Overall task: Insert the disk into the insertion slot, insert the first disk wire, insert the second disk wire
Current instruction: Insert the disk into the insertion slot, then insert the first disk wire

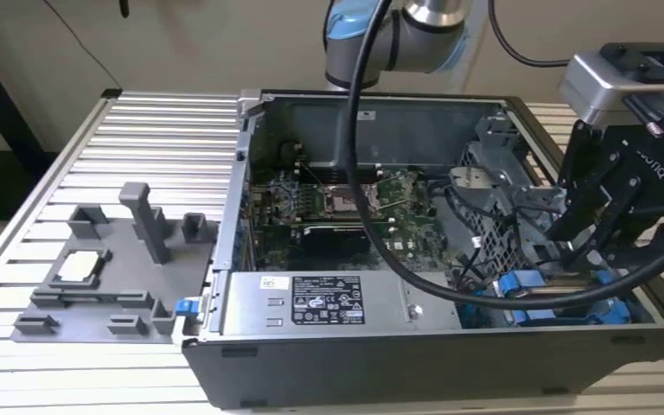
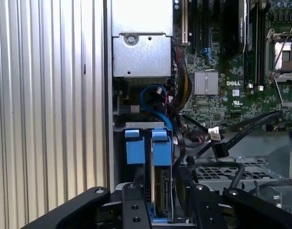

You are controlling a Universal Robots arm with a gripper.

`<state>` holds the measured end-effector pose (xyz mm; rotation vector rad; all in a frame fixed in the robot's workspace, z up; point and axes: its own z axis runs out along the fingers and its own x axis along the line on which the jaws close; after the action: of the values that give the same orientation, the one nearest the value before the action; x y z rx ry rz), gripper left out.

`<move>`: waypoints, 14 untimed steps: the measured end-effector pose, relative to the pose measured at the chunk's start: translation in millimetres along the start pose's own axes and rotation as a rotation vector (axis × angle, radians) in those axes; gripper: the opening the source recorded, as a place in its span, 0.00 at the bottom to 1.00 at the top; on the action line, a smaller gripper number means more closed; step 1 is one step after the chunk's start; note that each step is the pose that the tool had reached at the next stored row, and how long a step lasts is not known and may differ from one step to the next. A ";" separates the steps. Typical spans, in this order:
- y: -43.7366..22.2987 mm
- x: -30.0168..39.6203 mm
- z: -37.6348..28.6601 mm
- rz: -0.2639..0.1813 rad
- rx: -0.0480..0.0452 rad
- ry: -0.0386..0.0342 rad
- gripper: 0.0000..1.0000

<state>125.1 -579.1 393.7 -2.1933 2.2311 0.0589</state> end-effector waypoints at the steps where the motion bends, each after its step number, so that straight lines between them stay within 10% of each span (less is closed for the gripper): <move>1: 0.0 -0.2 -0.7 0.000 0.0002 0.0000 0.40; 3: 0.6 -0.9 -0.5 -0.001 0.0122 -0.0003 0.40; 12: 6.6 -4.1 0.6 -0.007 0.1480 -0.0076 0.40; 14: 7.8 -6.9 0.7 -0.009 0.1663 -0.0079 0.40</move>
<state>117.5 -572.1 393.4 -2.1123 2.1368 -0.1137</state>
